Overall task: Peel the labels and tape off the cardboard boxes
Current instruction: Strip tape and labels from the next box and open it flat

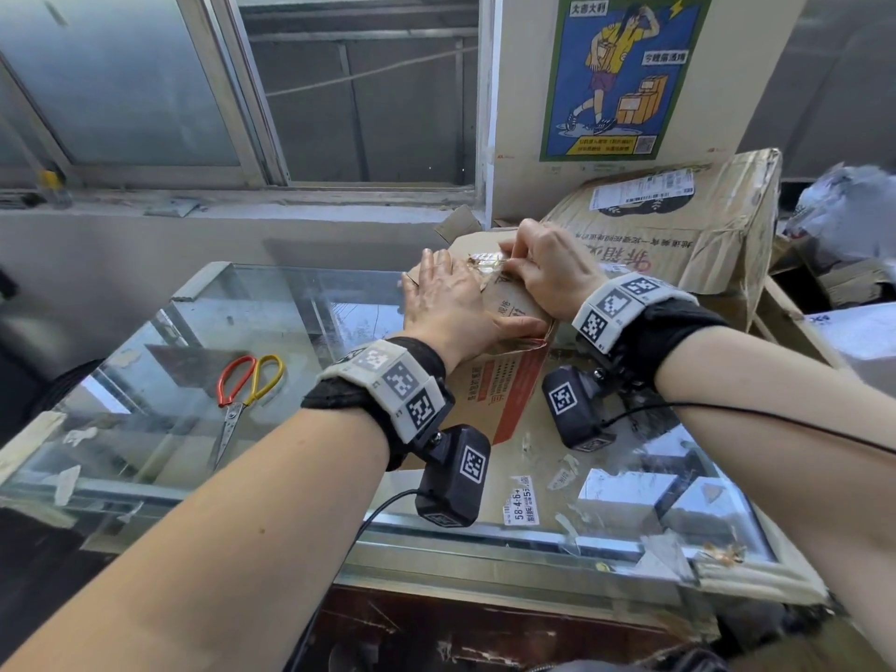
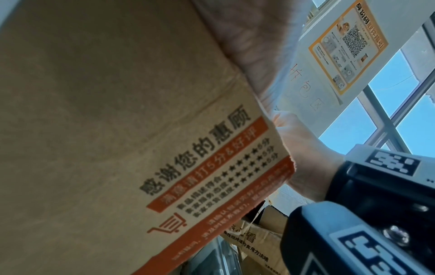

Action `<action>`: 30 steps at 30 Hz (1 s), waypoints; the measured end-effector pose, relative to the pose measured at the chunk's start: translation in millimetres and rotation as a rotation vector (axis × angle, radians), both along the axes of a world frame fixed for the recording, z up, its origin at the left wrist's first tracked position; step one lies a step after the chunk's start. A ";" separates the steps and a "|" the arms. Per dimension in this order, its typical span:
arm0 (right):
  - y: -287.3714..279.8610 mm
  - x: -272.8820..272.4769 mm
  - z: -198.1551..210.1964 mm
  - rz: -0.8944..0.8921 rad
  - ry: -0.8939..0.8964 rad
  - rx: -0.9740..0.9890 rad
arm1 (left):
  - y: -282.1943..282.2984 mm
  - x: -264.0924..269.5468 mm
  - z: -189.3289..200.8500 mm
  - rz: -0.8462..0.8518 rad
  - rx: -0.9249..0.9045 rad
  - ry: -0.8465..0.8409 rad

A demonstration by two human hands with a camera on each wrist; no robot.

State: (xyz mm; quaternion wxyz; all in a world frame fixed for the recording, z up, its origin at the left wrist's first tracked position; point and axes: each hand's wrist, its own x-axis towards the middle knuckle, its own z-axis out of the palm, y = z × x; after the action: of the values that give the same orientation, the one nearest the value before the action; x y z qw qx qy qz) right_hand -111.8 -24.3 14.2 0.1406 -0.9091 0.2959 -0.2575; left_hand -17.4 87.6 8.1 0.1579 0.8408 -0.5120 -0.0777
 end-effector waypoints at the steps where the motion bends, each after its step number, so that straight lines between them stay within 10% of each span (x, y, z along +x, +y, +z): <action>1: 0.7 0.5 1.0 -0.020 -0.009 0.011 | -0.2 0.1 -0.3 -0.003 -0.006 -0.006; 14: 3.9 -5.7 30.7 0.088 0.041 0.484 | -1.8 4.2 -2.6 -0.008 -0.034 -0.062; 30: 1.6 4.0 8.3 -0.028 0.073 0.055 | 2.6 -1.3 -3.3 -0.025 -0.042 -0.033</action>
State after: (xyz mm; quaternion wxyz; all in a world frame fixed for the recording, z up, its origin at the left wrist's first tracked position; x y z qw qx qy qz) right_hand -107.7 -22.6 22.5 0.1507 -0.9095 0.3205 -0.2178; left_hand -18.7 90.2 4.8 0.1662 0.8320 -0.5265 -0.0550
